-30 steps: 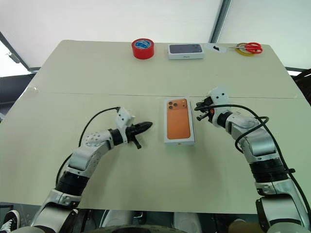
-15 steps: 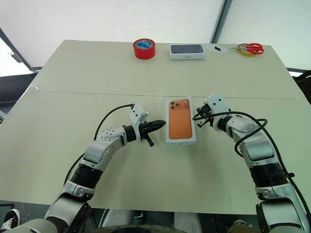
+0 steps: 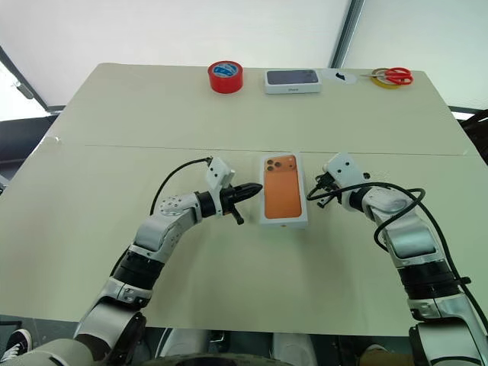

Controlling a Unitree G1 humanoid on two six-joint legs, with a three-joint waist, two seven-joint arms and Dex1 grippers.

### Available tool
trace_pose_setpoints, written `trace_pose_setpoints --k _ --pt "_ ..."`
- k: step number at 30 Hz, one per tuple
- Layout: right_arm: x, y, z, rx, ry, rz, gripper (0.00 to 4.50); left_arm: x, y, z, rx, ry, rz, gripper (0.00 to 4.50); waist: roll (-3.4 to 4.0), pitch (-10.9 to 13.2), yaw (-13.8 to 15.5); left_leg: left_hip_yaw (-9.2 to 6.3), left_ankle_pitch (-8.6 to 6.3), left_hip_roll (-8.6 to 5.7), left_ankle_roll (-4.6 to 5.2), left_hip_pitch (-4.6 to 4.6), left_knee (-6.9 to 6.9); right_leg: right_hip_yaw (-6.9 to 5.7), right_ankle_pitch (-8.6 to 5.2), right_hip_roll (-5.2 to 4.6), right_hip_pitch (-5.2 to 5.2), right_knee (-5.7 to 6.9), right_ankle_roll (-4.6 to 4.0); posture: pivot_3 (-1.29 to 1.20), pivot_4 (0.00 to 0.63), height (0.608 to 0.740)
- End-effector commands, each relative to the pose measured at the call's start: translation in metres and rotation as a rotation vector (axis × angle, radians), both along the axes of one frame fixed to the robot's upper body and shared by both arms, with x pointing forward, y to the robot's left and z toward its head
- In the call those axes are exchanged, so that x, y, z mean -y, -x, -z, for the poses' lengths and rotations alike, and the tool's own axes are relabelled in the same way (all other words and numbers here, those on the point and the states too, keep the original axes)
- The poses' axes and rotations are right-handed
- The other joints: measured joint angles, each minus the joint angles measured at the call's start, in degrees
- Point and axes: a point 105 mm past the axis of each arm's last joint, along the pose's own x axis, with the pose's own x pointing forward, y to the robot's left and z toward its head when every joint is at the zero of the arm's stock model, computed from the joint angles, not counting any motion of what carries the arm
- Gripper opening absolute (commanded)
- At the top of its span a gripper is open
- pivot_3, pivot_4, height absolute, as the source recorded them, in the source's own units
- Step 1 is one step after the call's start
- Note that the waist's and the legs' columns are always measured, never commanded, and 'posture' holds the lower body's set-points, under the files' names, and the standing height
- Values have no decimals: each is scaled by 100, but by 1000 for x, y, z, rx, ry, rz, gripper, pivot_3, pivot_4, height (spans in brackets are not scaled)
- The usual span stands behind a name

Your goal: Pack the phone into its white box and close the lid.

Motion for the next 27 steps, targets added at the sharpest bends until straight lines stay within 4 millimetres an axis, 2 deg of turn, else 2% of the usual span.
trace_pose_setpoints --k 1,5,9,16,27 --pt "5 -7 -28 89 -15 14 22 -11 -1 -5 24 -23 -1 0 0 0 -5 0 0 0 -1 0 0 0 0 0 0 0 0 0 150 730" --pt "0 -7 -26 84 -21 -8 22 -12 1 8 24 -96 13 0 0 0 11 -1 2 1 -3 0 0 -1 0 2 0 0 0 0 150 730" --pt "-11 -5 -29 87 -22 -47 22 11 -2 17 18 -106 32 0 1 0 45 -6 0 -4 0 0 16 -6 0 -3 13 1 1 0 150 730" --pt "-5 -1 -23 82 38 -46 22 25 -4 5 39 -51 44 0 0 0 26 -17 -13 -4 22 -1 50 -15 1 -4 33 3 3 0 150 730" --pt "6 2 -19 83 128 -51 22 27 -8 -10 80 -18 62 0 0 0 15 -17 -13 -3 22 -1 53 -16 1 -3 34 4 4 0 150 730"
